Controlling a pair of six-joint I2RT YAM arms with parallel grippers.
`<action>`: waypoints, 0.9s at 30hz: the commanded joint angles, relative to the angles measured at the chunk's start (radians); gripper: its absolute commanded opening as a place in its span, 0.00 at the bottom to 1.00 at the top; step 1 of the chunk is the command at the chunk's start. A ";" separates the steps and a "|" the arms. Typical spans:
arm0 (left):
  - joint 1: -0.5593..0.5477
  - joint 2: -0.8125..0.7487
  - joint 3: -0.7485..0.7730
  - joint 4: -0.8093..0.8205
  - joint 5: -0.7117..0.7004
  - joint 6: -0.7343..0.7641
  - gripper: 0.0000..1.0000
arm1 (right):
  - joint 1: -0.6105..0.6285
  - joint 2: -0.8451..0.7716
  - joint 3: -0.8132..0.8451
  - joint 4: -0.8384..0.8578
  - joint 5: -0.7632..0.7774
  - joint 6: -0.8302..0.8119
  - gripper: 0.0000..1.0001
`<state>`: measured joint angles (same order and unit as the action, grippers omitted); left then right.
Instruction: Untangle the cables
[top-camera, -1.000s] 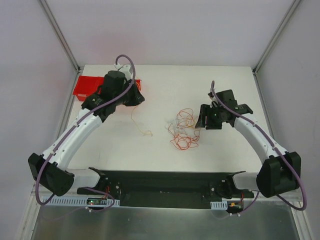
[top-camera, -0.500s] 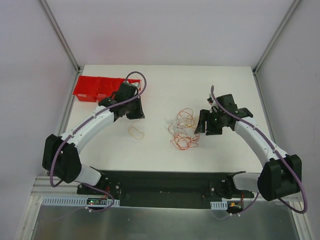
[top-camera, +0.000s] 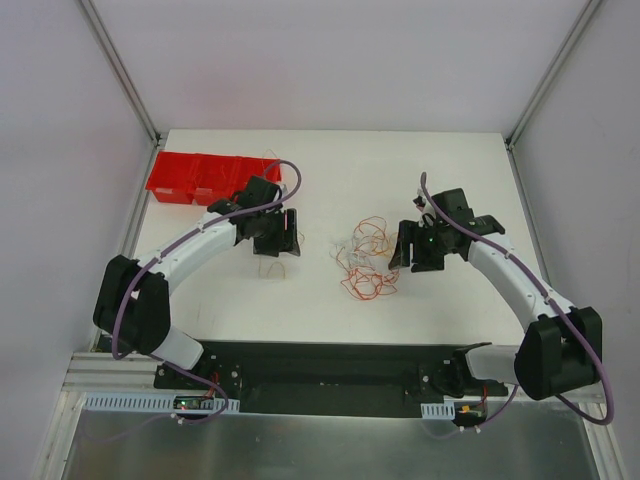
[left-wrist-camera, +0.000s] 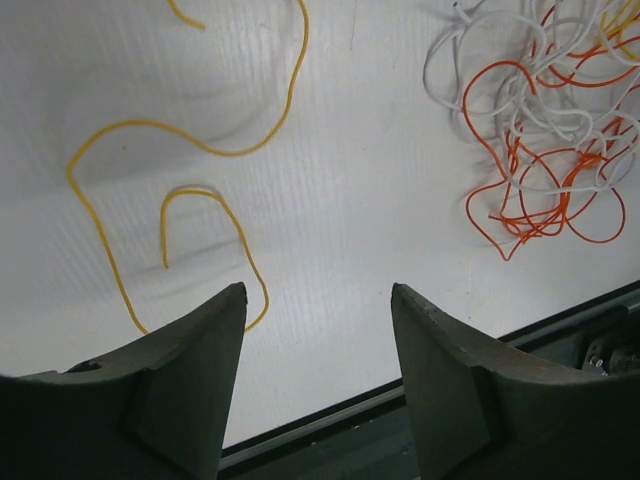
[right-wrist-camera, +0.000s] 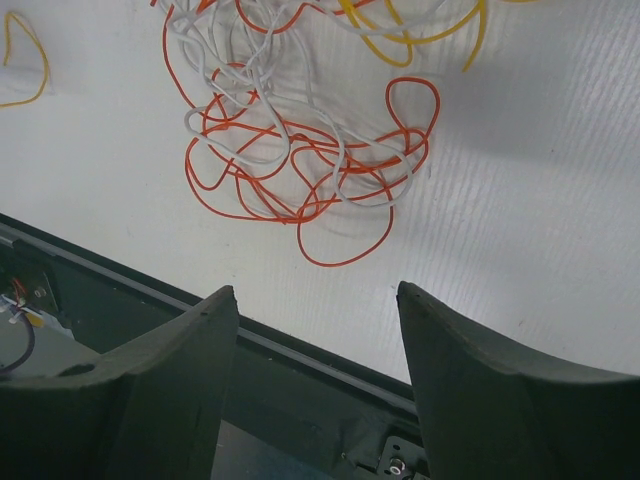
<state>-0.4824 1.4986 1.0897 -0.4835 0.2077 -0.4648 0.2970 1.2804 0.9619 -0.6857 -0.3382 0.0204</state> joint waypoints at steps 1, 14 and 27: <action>0.011 -0.051 -0.021 -0.047 -0.025 0.037 0.63 | 0.001 0.005 0.034 -0.020 -0.013 -0.014 0.68; 0.016 -0.041 -0.039 -0.158 -0.137 -0.154 0.92 | 0.002 -0.024 0.054 -0.071 -0.007 -0.014 0.68; 0.133 -0.107 -0.229 -0.115 -0.048 -0.971 0.99 | -0.001 0.045 0.127 -0.078 -0.002 -0.014 0.68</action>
<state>-0.3580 1.3876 0.8967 -0.6102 0.1200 -1.1416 0.2970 1.3182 1.0225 -0.7418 -0.3477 0.0204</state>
